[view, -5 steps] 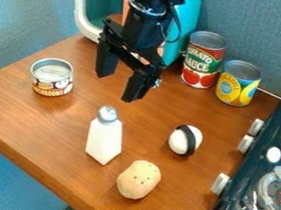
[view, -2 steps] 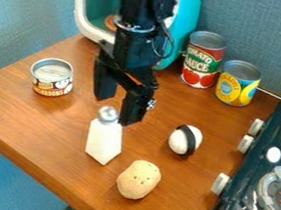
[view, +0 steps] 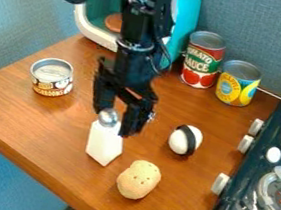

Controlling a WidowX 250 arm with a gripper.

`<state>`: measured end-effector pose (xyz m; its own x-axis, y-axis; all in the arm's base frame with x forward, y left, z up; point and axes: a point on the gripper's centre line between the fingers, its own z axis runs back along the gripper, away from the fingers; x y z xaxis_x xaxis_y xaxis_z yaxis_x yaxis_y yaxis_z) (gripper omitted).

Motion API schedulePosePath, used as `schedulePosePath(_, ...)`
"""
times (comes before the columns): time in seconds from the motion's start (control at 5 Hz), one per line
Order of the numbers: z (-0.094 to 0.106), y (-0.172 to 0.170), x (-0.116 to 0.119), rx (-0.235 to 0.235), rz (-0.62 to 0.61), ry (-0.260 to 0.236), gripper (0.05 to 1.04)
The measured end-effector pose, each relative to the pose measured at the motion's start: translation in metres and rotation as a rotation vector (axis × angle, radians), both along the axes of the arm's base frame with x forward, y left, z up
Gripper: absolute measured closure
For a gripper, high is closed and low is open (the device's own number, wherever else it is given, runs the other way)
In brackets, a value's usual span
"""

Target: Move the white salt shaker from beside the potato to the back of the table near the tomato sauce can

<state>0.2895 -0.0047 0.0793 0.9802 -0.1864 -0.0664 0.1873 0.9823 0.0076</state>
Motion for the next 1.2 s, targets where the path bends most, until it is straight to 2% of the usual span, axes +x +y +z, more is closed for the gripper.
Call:
schedulePosePath(0.2,-0.002,0.002,0.002,0.010,0.019,0.005,0.082)
schedulePosePath(0.6,-0.015,0.006,-0.002,0.043,0.040,0.072,0.082)
schedulePosePath(0.8,-0.019,0.006,-0.003,0.048,0.036,0.088,0.124)
schedulePosePath(1.0,-0.019,0.007,-0.003,0.045,0.040,0.090,0.392)
schedulePosePath(1.2,-0.018,0.007,-0.003,0.024,0.056,0.093,0.459)
